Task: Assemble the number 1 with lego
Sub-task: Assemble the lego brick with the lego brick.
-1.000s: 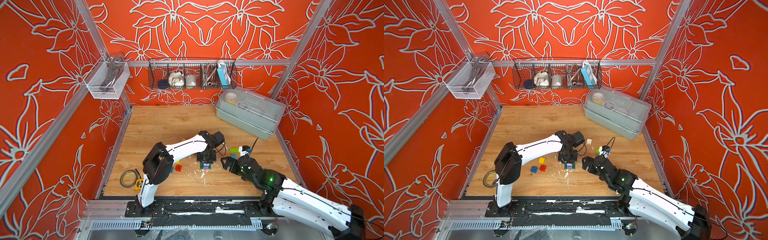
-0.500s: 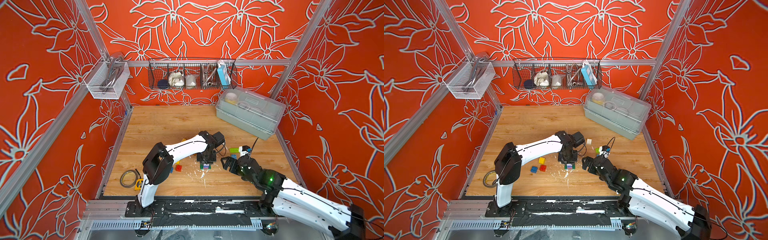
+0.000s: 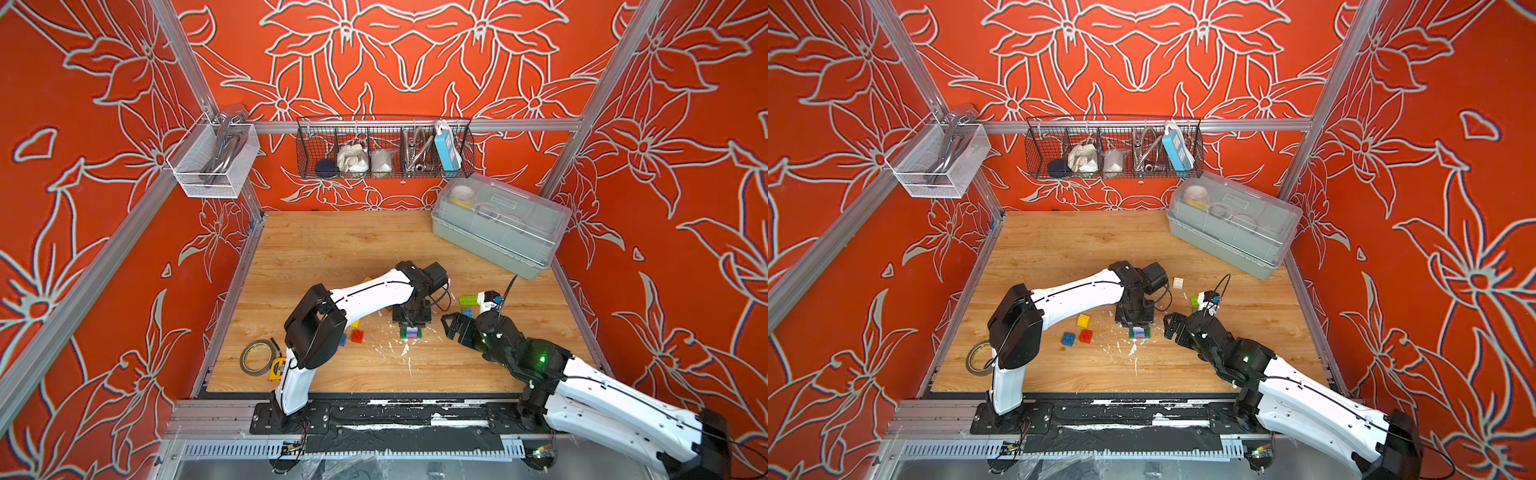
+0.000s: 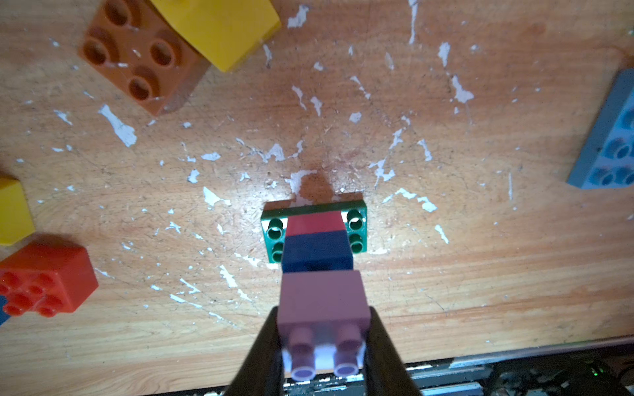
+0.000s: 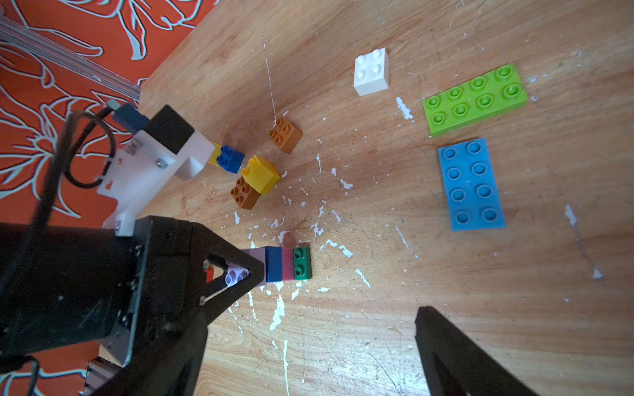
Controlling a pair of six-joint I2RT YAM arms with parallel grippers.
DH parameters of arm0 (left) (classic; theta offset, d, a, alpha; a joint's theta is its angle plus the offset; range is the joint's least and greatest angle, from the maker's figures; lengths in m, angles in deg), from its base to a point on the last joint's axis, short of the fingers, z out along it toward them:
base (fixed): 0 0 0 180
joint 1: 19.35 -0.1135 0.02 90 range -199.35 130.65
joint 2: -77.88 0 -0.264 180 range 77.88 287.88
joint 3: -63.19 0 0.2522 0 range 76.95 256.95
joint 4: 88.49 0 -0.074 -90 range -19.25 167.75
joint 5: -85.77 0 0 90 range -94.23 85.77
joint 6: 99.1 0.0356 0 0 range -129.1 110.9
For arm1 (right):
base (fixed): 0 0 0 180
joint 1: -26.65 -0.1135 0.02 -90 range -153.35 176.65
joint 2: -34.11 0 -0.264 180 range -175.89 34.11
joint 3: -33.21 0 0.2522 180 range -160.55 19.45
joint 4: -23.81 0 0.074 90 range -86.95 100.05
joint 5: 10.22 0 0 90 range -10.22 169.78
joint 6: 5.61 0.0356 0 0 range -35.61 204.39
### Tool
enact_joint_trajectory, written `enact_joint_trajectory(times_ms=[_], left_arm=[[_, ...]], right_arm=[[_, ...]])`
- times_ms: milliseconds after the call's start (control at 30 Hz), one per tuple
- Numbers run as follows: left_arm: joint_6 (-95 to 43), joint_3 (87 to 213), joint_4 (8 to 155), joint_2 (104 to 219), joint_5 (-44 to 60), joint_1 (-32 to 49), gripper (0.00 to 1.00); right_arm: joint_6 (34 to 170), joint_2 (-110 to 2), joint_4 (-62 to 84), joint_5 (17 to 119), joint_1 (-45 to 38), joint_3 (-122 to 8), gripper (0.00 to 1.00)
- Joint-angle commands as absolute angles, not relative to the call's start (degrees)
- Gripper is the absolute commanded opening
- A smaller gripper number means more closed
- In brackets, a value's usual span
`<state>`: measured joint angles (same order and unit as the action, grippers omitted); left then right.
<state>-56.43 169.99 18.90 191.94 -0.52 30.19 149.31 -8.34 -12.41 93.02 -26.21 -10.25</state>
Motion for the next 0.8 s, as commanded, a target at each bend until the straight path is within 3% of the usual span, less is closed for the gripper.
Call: enact_joint_trajectory(times_ms=[0, 367, 767], left_arm=[[-55.86, 167.58, 18.08, 194.00, -1.43, 29.52, 0.11], [-55.62, 163.19, 22.46, 194.77, 0.70, 29.61, 0.00], [-55.71, 163.35, 21.08, 197.92, 0.57, 29.70, 0.00]], right_arm=[[149.38, -8.34, -12.09, 93.40, -25.98, -9.15, 1.00], [149.35, -8.42, -12.09, 93.21, -25.92, -9.18, 1.00], [149.43, -8.16, -11.97, 93.31, -25.92, -9.00, 1.00]])
